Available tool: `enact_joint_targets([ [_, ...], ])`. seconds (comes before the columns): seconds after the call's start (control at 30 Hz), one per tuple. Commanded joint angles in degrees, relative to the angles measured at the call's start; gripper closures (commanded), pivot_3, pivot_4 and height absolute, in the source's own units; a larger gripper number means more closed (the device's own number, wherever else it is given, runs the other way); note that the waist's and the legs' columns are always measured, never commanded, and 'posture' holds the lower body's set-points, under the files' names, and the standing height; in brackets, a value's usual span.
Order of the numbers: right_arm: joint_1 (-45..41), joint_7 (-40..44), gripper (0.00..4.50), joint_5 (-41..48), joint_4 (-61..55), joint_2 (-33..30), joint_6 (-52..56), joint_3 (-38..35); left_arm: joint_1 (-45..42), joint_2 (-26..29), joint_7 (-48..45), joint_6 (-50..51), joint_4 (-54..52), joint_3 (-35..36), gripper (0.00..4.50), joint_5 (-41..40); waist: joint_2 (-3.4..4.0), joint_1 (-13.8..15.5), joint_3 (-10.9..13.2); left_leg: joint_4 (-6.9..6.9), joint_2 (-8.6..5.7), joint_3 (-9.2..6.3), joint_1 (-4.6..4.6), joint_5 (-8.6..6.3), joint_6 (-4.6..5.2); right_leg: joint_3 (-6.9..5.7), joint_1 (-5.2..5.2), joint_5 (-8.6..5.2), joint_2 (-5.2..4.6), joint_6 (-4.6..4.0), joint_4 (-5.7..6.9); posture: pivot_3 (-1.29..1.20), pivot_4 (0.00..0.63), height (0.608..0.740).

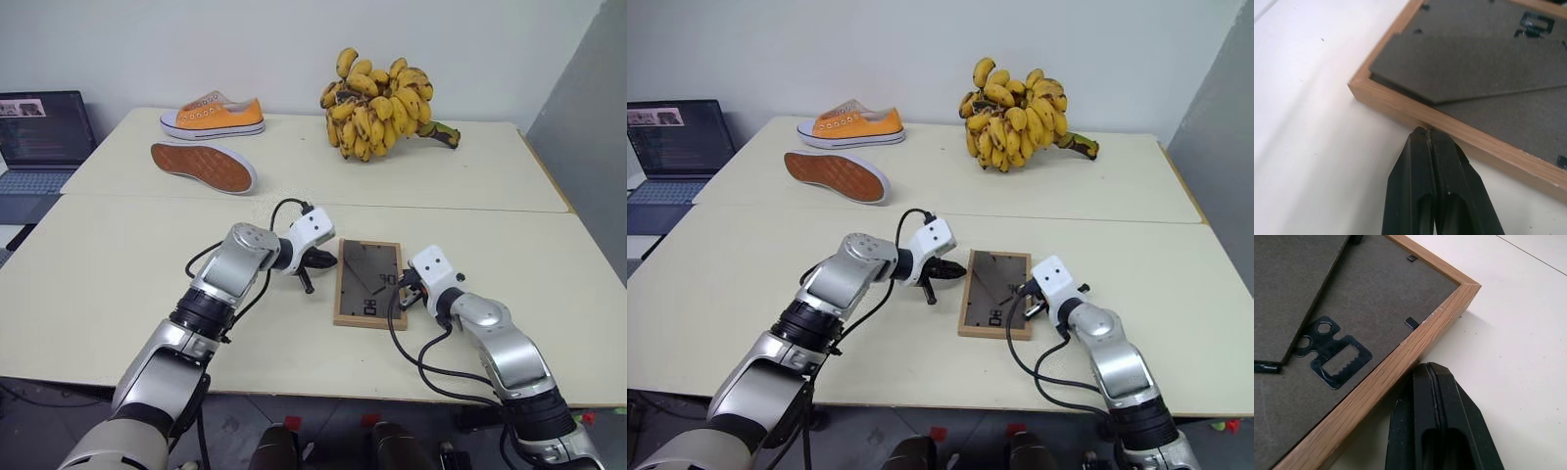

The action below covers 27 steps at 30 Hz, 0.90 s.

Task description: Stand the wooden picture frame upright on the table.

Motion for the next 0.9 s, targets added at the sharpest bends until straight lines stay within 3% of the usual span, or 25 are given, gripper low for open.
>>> enact_joint_targets([
  [0.03, -1.5, 1.0, 4.50, 0.1, 0.1, -0.5, -2.2, -0.4, 0.6, 1.0, -0.8, 4.1, -5.0, 1.3, 4.49, -1.7, 0.00, 0.0, 0.0, 0.00, 0.00, 0.00, 0.00, 0.00, 0.00, 0.00, 0.00, 0.00, 0.00, 0.00, 0.00, 0.00, 0.150, 0.740],
  [0.17, 0.2, 1.5, 4.50, 0.1, -1.7, -1.8, -2.2, -1.2, -0.3, 2.2, -1.9, 24.2, -9.7, 9.8, 4.49, -11.4, 0.00, -0.1, 0.0, -0.01, 0.01, -0.01, 0.00, 0.00, 0.00, -0.01, -0.02, 0.00, 0.01, 0.00, 0.02, 0.00, 0.150, 0.740],
  [0.43, 4.6, 0.9, 4.50, 0.7, -5.5, -2.5, -2.3, -4.0, 3.4, 8.2, 4.7, 34.7, -14.8, 18.8, 4.49, -15.7, 0.00, -0.1, 0.0, -0.02, 0.03, -0.01, 0.00, 0.00, 0.00, -0.02, -0.01, -0.01, 0.00, 0.00, 0.01, 0.00, 0.150, 0.740],
  [0.67, 8.9, 2.6, 4.50, 1.1, -6.9, -5.7, -3.5, -6.6, 6.9, 2.7, 10.1, 53.1, -24.7, 25.5, 4.49, -23.1, -0.01, 0.4, 0.0, 0.02, 0.01, -0.04, -0.02, 0.00, -0.01, -0.07, 0.02, -0.01, -0.02, 0.01, -0.02, 0.00, 0.150, 0.740],
  [0.9, 9.8, 3.1, 4.50, 1.2, -6.0, -6.4, -4.6, -7.3, 10.9, 3.4, 18.1, 56.2, -25.5, 27.0, 4.49, -38.3, -0.01, 0.1, 0.0, 0.00, 0.04, -0.06, 0.04, 0.00, -0.01, -0.07, 0.05, -0.01, -0.02, 0.00, 0.03, 0.00, 0.150, 0.740],
])
